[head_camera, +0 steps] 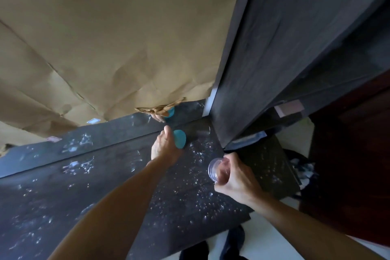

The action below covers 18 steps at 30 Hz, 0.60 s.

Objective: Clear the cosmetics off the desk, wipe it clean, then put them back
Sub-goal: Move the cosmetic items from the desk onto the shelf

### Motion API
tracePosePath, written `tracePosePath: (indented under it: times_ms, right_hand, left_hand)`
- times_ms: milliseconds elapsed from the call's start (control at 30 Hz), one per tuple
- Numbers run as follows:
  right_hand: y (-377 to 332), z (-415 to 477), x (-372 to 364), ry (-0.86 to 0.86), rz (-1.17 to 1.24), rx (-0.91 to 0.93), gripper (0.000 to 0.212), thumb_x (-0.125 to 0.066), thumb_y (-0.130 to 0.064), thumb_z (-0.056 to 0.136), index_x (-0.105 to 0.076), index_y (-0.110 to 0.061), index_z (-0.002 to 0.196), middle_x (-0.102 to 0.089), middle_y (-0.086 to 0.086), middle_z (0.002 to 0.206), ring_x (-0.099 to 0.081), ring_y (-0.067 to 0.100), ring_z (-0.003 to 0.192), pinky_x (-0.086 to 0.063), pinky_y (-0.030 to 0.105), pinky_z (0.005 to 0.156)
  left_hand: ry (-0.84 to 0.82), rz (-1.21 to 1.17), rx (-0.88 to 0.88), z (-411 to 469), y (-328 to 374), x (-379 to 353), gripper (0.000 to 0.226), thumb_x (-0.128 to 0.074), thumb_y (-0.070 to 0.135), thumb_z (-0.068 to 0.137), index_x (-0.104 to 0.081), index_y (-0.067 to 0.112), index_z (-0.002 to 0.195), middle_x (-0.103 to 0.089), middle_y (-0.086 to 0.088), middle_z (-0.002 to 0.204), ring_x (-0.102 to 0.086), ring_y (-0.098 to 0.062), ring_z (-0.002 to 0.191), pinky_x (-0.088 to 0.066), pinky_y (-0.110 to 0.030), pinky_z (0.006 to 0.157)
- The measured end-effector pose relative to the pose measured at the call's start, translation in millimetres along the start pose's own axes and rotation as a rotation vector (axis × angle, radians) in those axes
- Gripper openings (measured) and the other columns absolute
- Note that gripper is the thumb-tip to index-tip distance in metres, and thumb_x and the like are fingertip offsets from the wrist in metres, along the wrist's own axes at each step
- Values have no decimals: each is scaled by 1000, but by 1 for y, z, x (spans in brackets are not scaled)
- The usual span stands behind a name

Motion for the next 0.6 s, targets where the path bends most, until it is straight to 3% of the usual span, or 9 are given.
tracePosePath:
  times_ms: [100, 233, 367, 533, 600]
  right_hand:
    - [20, -12, 17, 29, 67, -86, 68, -77, -36, 54, -40, -25, 110, -57, -6, 96, -59, 16, 87, -47, 23, 72]
    - [44, -24, 43, 66, 141, -83, 65, -77, -29, 55, -43, -22, 109, -53, -5, 97, -55, 13, 85, -40, 19, 69]
    - [61, -26, 90, 120, 81, -28, 68, -80, -28, 58, -44, -19, 115, -47, -5, 102, -50, 11, 85, -37, 18, 72]
    - [87, 11, 147, 183, 106, 69, 77, -79, -31, 51, -44, -21, 118, -47, 1, 112, -54, 21, 96, -48, 35, 78]
    - [86, 33, 164, 168, 62, 131, 80, -81, -30, 54, -44, -20, 124, -50, 5, 117, -55, 25, 101, -45, 31, 79]
  left_hand:
    - [-17, -47, -23, -23, 4, -6, 72, -81, 24, 63, -35, 10, 116, -59, -12, 109, -58, -34, 95, -47, -40, 72]
    - [-30, -89, -103, -58, 27, -15, 71, -84, 29, 59, -37, 12, 110, -61, -11, 107, -56, -28, 85, -45, -34, 67]
    - [-25, -86, -185, -93, 68, -23, 70, -82, 30, 61, -40, 13, 114, -60, -8, 108, -58, -27, 89, -45, -33, 70]
    - [29, -107, -214, -124, 122, -32, 64, -79, 29, 60, -40, 16, 110, -60, -6, 105, -55, -23, 86, -40, -29, 67]
    - [64, -142, -194, -135, 137, -36, 62, -77, 30, 61, -39, 18, 108, -58, -3, 103, -51, -19, 83, -39, -28, 66]
Point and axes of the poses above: each hand's wrist, its own z-axis towards the middle knuckle, its own x-axis out of the back of the hand, y = z × x, the point moved 10 cm from there along z, towards the middle knuckle
